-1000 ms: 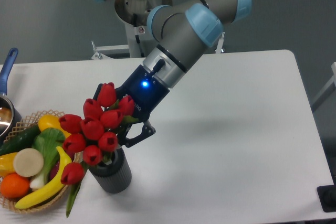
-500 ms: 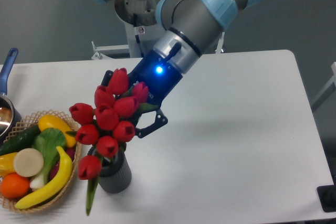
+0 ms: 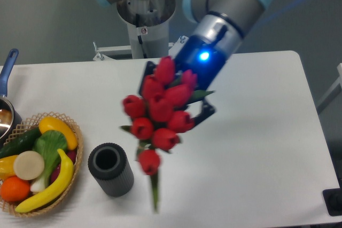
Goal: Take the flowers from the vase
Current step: 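Lift the gripped tulips up and out of the black vase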
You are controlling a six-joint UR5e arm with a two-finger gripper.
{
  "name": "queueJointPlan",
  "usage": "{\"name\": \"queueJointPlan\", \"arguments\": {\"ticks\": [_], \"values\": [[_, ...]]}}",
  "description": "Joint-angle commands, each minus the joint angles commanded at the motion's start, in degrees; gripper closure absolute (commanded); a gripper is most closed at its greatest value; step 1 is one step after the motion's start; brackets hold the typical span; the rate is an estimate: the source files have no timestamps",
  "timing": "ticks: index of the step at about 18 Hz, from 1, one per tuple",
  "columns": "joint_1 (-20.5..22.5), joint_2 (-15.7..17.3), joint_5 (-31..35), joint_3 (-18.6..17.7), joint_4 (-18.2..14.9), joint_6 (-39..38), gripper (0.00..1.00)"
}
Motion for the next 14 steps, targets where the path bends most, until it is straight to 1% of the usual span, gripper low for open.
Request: {"name": "queueJointPlan", "arguments": {"ticks": [6, 9, 11, 14], "values": [[5.19, -0.88, 0.00, -0.09, -0.09, 4.48, 0.49], [6.51, -0.88, 0.00, -0.44, -0.09, 6.15, 0.49], [6.87, -0.70, 0.00, -1.75, -0.09, 7.30, 0.49], [7.31, -0.70, 0.00, -2.37, -0.09, 7.83, 0.49]]}}
